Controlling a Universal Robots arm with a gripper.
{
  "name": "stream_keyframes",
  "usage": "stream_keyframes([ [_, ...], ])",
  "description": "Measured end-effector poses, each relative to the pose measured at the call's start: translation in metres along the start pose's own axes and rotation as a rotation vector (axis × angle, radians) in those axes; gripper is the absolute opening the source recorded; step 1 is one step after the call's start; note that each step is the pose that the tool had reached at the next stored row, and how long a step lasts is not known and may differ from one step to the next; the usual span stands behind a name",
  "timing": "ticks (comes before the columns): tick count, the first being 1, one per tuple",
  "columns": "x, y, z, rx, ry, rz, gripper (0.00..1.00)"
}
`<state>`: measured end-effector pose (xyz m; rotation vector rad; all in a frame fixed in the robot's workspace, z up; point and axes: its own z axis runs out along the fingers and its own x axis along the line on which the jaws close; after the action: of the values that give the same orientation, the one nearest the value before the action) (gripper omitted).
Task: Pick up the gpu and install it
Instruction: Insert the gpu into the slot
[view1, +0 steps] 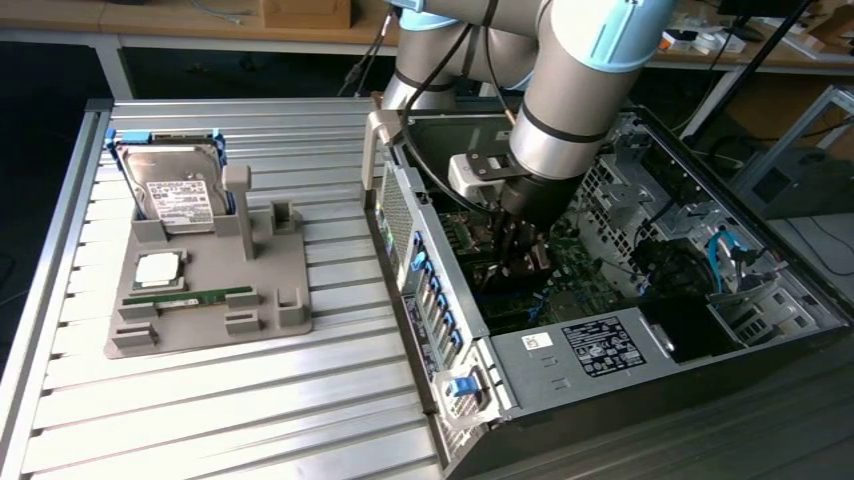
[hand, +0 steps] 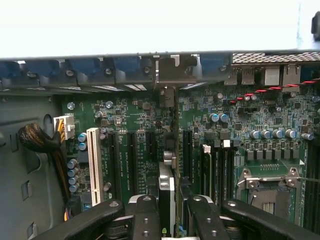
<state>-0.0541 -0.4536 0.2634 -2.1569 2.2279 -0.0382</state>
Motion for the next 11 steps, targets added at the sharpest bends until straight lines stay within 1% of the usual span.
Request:
stream_keyframes([
  [9,0.0,0.0,0.0001,0.0,0.0,0.0,0.27],
  [11,0.0001,0.0002,0.003,-0.0002,0.0004,0.0,0.27],
])
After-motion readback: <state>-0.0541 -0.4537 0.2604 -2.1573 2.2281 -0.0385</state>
